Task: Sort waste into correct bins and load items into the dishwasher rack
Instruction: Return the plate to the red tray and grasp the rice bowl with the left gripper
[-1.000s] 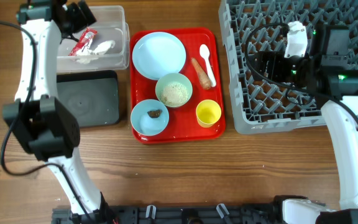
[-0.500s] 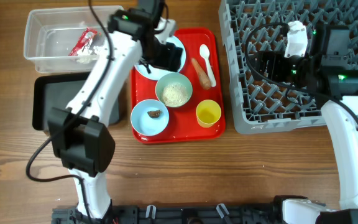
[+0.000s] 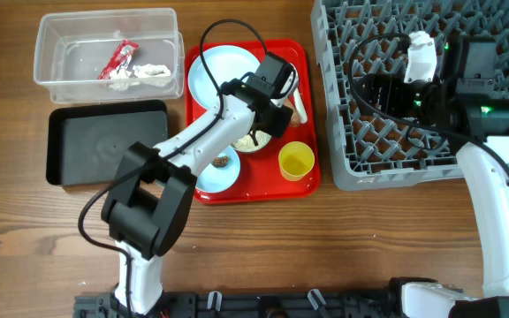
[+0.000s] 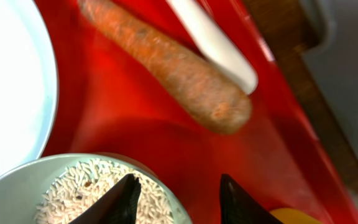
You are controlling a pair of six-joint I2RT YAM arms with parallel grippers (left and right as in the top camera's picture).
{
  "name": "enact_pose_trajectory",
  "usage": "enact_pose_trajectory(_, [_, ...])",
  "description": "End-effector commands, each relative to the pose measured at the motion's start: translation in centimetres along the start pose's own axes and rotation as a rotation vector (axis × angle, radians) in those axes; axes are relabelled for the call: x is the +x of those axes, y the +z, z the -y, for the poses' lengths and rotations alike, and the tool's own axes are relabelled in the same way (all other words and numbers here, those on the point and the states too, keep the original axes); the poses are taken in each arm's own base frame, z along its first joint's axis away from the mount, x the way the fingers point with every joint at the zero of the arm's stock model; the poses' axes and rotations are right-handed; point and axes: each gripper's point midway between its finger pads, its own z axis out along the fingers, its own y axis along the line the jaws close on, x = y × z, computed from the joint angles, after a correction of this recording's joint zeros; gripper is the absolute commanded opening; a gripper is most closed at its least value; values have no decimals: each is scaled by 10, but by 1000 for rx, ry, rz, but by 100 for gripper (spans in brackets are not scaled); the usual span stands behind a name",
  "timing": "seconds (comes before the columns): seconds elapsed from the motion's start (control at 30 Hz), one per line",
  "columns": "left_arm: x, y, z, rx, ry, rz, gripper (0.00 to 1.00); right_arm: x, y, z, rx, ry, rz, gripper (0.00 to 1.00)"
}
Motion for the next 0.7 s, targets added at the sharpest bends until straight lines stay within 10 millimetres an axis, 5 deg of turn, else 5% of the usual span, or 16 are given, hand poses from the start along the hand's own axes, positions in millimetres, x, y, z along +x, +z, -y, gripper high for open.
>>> enact_pose_trajectory(0.0, [12,15,-8,-46,-55,-33,39,-6,-1,-1,1,-4,11,99])
enact_pose_trajectory(0.17, [12,15,-10,-56,-72,-36,36,-6,-1,-1,1,-4,11,99])
enact_pose_trajectory(0.3, [36,14,-8,-68,-63,-129,33,-9,-1,-1,1,-13,25,99])
enact_pose_trajectory(0.37, [41,13,-4,-67,-52,-146,30,-9,-1,-1,1,-13,25,100])
enact_pose_trajectory(0.47, [43,13,-3,-78,-46,-156,6,-9,-1,-2,1,-11,25,99])
enact_pose_trajectory(0.67, [31,-5,7,-25,-49,-111,4,-11,-1,-2,1,-16,32,100])
